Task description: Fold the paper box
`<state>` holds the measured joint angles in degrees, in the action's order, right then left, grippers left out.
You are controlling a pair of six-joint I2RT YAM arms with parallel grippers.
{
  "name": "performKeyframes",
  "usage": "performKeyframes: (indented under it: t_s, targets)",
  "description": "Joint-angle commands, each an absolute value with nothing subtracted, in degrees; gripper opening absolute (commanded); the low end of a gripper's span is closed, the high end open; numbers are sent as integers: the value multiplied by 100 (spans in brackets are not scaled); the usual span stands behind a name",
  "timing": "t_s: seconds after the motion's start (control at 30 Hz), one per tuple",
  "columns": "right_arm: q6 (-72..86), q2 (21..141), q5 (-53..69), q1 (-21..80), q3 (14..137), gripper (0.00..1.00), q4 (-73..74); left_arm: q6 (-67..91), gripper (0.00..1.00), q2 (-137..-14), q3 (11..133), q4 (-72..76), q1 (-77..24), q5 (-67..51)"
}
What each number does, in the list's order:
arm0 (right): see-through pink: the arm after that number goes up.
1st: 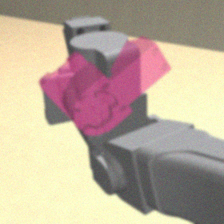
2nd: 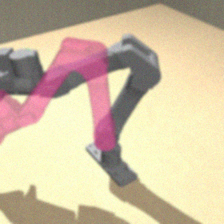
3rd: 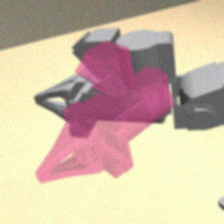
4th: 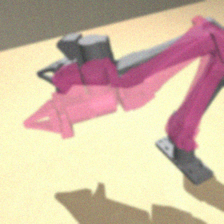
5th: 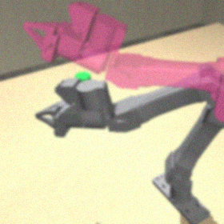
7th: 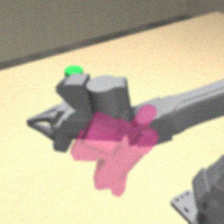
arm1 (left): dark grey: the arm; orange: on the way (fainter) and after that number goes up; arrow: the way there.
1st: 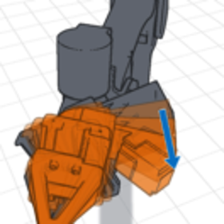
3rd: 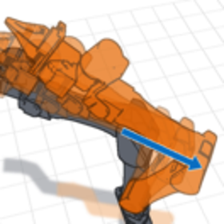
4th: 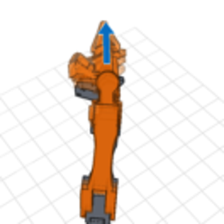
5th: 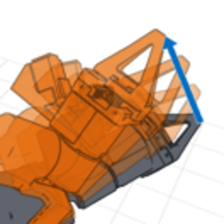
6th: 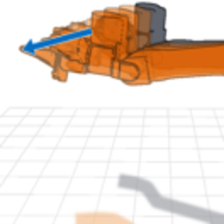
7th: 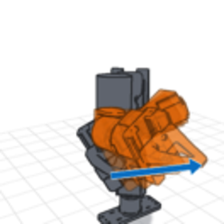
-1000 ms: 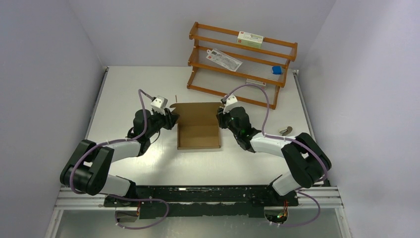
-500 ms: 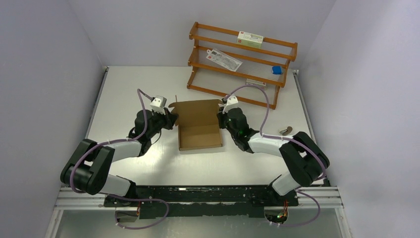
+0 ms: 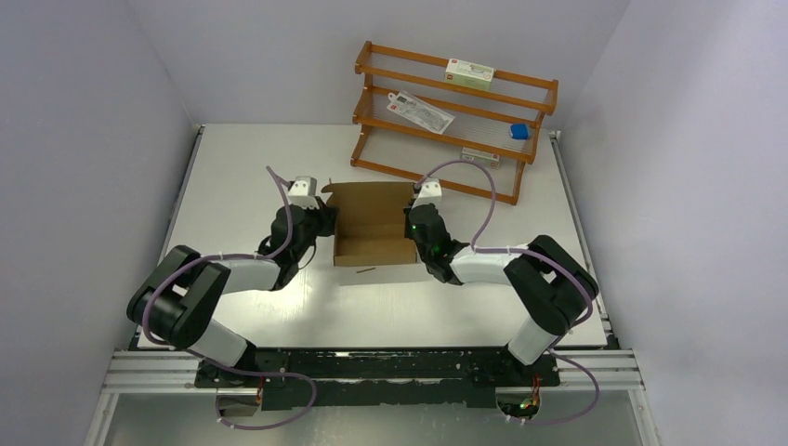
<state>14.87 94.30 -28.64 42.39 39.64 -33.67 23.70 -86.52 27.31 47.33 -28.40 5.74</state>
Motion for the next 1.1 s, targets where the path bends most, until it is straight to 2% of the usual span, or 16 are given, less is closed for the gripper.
performKeyframes:
  t_s: [0.0,0.23,0.43,0.63,0.83,1.07]
  targets:
    - [1812,9448,-2581,4442,4031,4,-3772,2744,7,-8706,2760,5287,-3142,384]
    - [1899,9325,-2475,4590,3532,6,-4153,3001,8,-8648,2433,5420,-3269,452]
    - [1837,9492,-2579,4655,3371,5,-4999,3611,10,-8565,2658,5256,-3407,684]
    - [1417,9885,-2620,4663,3502,5,-5835,3427,11,-8709,3164,5031,-3419,807]
    - [1111,10169,-2588,4667,3399,6,-6755,3417,13,-8993,2899,5952,-3434,972]
    - [1377,10343,-2361,4667,3125,6,-7000,3923,17,-9430,2394,6767,-3445,869]
